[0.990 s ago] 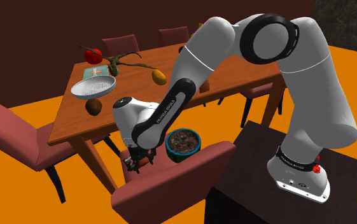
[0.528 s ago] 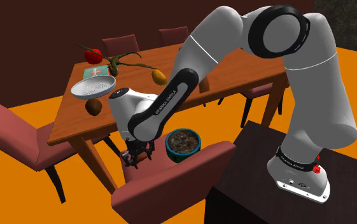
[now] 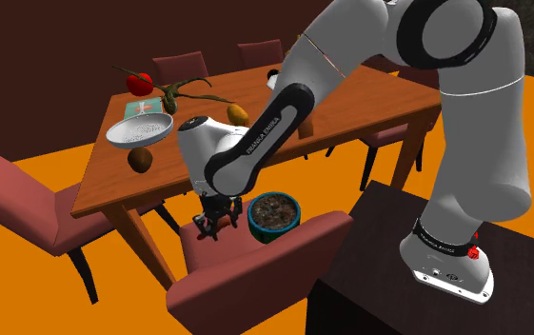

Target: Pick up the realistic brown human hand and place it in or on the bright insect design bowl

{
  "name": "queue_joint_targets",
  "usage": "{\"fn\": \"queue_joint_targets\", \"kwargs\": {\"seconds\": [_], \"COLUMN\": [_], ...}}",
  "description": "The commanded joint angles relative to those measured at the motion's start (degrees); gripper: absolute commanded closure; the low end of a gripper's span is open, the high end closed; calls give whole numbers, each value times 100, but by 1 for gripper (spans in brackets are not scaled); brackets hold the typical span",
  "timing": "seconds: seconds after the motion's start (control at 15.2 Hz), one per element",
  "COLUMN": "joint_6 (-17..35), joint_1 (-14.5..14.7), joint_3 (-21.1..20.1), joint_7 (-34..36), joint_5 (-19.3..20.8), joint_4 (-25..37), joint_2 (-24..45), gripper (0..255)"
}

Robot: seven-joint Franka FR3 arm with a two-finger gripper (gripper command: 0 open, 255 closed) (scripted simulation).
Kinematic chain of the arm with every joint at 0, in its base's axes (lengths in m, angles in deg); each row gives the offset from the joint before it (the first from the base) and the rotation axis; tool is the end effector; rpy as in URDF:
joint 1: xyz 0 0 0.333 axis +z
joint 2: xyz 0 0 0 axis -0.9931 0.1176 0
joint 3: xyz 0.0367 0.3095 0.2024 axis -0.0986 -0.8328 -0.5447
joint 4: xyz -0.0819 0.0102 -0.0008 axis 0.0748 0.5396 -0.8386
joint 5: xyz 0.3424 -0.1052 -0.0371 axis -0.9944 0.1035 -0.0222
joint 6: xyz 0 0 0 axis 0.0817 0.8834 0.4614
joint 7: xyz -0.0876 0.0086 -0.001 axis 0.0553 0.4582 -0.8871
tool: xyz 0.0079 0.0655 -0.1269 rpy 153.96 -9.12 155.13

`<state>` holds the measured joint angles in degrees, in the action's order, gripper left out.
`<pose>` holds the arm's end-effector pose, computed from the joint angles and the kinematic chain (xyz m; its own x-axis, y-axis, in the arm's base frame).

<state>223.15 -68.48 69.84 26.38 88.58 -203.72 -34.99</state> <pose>0.4994 0.3239 0.3101 0.9758 -0.2046 -0.0775 -0.2072 -0.9779 -0.0277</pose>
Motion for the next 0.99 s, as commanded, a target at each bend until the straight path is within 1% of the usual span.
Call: {"fn": "queue_joint_targets", "kwargs": {"seconds": [0.0, 0.53, 0.86, 0.92], "joint_6": [182, 649, 810, 842], "joint_1": [-184, -897, -1266, -1375], "joint_3": [-3, 92, 305, 397], "joint_7": [-218, -1348, -2165, -2428], "joint_5": [-100, -633, -935, -1006], "joint_4": [-451, -2059, -2873, -3101], "joint_2": [-277, -1433, -2074, -2260], "gripper": [255, 255, 255, 255]}}
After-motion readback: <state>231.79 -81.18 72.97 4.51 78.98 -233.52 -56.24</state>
